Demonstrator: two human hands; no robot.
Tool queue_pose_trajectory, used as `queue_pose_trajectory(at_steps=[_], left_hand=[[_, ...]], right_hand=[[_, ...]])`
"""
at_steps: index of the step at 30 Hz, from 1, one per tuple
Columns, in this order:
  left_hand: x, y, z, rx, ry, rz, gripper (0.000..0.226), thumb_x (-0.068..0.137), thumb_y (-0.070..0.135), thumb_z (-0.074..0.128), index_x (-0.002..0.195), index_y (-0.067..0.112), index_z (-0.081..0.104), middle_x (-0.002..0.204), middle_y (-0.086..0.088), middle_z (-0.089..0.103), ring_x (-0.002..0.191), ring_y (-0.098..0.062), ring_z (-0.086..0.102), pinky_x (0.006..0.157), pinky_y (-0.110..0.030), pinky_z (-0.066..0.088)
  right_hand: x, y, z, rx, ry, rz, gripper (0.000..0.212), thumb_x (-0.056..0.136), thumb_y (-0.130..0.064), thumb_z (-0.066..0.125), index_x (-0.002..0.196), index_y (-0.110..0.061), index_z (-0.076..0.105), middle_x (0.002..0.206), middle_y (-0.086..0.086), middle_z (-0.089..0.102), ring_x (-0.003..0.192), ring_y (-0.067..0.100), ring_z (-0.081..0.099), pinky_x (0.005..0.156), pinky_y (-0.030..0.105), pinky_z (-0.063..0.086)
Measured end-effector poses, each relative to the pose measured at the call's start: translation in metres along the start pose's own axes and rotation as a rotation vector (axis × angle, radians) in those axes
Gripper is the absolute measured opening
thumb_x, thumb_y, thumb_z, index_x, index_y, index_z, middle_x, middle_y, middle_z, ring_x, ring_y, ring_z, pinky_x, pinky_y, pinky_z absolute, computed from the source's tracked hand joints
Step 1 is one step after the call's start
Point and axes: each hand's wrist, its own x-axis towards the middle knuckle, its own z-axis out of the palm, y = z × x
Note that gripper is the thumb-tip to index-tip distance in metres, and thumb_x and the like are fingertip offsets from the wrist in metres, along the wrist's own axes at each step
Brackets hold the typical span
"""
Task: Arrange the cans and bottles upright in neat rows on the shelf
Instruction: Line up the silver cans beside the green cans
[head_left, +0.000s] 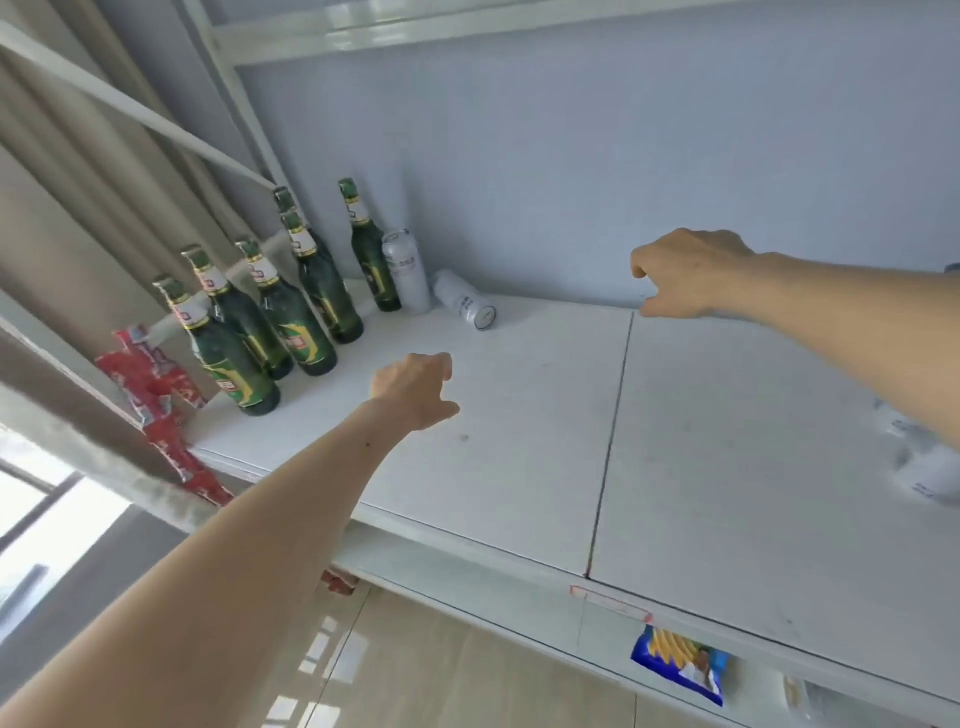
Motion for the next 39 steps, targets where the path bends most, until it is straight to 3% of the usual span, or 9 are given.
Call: queue_pose_trajectory(at_steps=[6, 13, 17, 21, 26, 30, 34, 37, 39], left_hand=[[0.032, -0.105, -0.012, 0.014, 0.027, -0.007, 0.043, 0.085, 0.042, 0.065, 0.122, 0.024, 0.050, 0.119, 0.002, 0.058, 0.107, -0.023, 0.057, 0.074, -0.032, 0.044], [0.092, -0.166, 0.000, -0.109, 0.057, -0.089, 0.054, 0.084, 0.042, 0.068, 0.128, 0.020, 0.048, 0.122, -0.004, 0.058, 0.107, -0.026, 0.057, 0.073, -0.032, 0.046], [0.136, -0.177, 0.013, -0.126, 0.062, -0.112, 0.051, 0.085, 0.043, 0.067, 0.120, 0.013, 0.047, 0.113, -0.007, 0.058, 0.097, -0.027, 0.057, 0.069, -0.035, 0.047], [0.184, -0.185, 0.030, -0.181, 0.081, -0.117, 0.047, 0.086, 0.043, 0.066, 0.112, 0.009, 0.046, 0.104, -0.008, 0.058, 0.094, -0.028, 0.057, 0.063, -0.035, 0.044], [0.237, -0.191, 0.053, -0.278, 0.058, -0.105, 0.061, 0.086, 0.043, 0.067, 0.128, 0.005, 0.043, 0.122, -0.014, 0.057, 0.111, -0.032, 0.057, 0.084, -0.041, 0.052], [0.265, -0.188, 0.064, -0.437, 0.114, -0.136, 0.049, 0.085, 0.040, 0.066, 0.110, 0.001, 0.049, 0.104, -0.017, 0.062, 0.097, -0.034, 0.061, 0.072, -0.035, 0.051], [0.283, -0.186, 0.066, -0.483, 0.149, -0.190, 0.053, 0.083, 0.044, 0.069, 0.107, 0.001, 0.052, 0.102, -0.018, 0.064, 0.094, -0.035, 0.064, 0.074, -0.040, 0.055], [0.290, -0.182, 0.069, -0.516, 0.166, -0.218, 0.057, 0.083, 0.049, 0.067, 0.113, 0.003, 0.051, 0.107, -0.017, 0.063, 0.099, -0.035, 0.062, 0.078, -0.041, 0.053], [0.294, -0.178, 0.070, -0.532, 0.171, -0.239, 0.059, 0.085, 0.050, 0.066, 0.117, 0.003, 0.049, 0.111, -0.018, 0.062, 0.103, -0.036, 0.060, 0.081, -0.041, 0.052]], right_hand=[[0.064, -0.091, 0.002, 0.010, -0.022, 0.008, 0.035, 0.085, -0.026, 0.058, 0.118, -0.016, 0.056, 0.109, 0.004, 0.060, 0.100, 0.029, 0.061, 0.059, 0.027, 0.033], [0.144, -0.161, 0.013, -0.005, -0.024, -0.052, 0.027, 0.087, -0.025, 0.058, 0.110, -0.014, 0.056, 0.104, 0.007, 0.060, 0.093, 0.030, 0.059, 0.055, 0.026, 0.031], [0.192, -0.187, 0.024, -0.009, -0.033, -0.097, 0.024, 0.086, -0.031, 0.060, 0.099, -0.012, 0.053, 0.097, 0.007, 0.058, 0.086, 0.029, 0.056, 0.058, 0.028, 0.033], [0.237, -0.206, 0.040, 0.035, -0.072, -0.096, 0.036, 0.084, -0.043, 0.064, 0.093, -0.015, 0.043, 0.089, 0.003, 0.051, 0.082, 0.027, 0.051, 0.057, 0.029, 0.032], [0.278, -0.222, 0.070, 0.108, -0.147, -0.027, 0.046, 0.079, -0.047, 0.067, 0.097, -0.016, 0.039, 0.090, 0.001, 0.052, 0.082, 0.026, 0.052, 0.059, 0.028, 0.035], [0.297, -0.230, 0.088, 0.183, -0.197, 0.035, 0.061, 0.078, -0.054, 0.067, 0.114, -0.011, 0.043, 0.098, 0.003, 0.057, 0.087, 0.025, 0.054, 0.070, 0.030, 0.041], [0.309, -0.234, 0.096, 0.200, -0.201, 0.048, 0.063, 0.076, -0.053, 0.070, 0.115, -0.013, 0.041, 0.087, 0.000, 0.059, 0.095, 0.026, 0.064, 0.070, 0.030, 0.045], [0.311, -0.231, 0.100, 0.202, -0.208, 0.054, 0.061, 0.077, -0.045, 0.071, 0.115, -0.011, 0.038, 0.085, 0.002, 0.060, 0.079, 0.027, 0.058, 0.058, 0.028, 0.038], [0.311, -0.229, 0.102, 0.231, -0.228, 0.068, 0.056, 0.079, -0.039, 0.069, 0.115, -0.010, 0.038, 0.084, 0.003, 0.055, 0.077, 0.027, 0.054, 0.059, 0.029, 0.038]])
